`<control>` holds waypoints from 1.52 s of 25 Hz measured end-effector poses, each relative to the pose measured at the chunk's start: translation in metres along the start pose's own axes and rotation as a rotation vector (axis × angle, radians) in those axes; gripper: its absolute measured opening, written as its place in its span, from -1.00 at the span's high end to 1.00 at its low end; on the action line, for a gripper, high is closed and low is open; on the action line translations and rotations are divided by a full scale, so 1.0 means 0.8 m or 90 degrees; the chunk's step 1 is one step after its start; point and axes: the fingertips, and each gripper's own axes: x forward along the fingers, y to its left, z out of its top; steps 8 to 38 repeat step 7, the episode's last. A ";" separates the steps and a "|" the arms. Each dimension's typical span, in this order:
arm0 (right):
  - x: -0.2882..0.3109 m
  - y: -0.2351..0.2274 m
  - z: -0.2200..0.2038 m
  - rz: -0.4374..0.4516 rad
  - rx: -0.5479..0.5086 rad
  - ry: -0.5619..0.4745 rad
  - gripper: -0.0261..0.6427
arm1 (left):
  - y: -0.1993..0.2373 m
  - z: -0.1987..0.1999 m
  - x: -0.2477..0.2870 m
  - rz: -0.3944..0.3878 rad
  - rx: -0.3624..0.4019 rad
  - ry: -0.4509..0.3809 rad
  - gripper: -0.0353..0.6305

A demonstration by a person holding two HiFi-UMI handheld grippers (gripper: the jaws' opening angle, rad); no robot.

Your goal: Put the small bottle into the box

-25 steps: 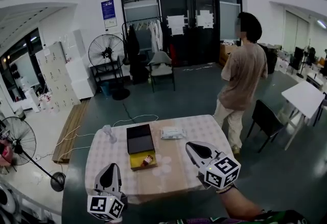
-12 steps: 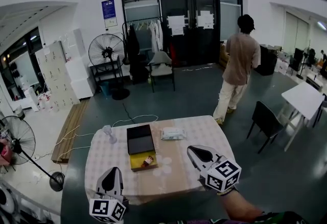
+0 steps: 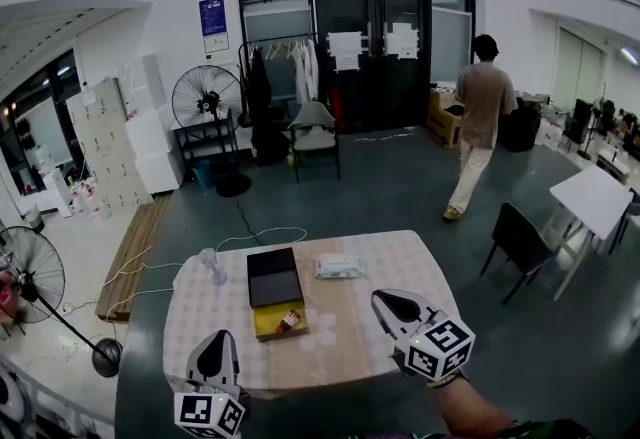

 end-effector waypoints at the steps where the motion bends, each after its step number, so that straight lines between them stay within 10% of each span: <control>1: 0.002 0.000 0.000 -0.002 -0.001 0.001 0.90 | 0.002 0.000 0.002 -0.001 -0.003 -0.002 0.82; 38: 0.000 -0.006 0.001 -0.016 -0.002 0.001 0.90 | 0.005 0.006 0.009 -0.009 -0.022 -0.035 0.82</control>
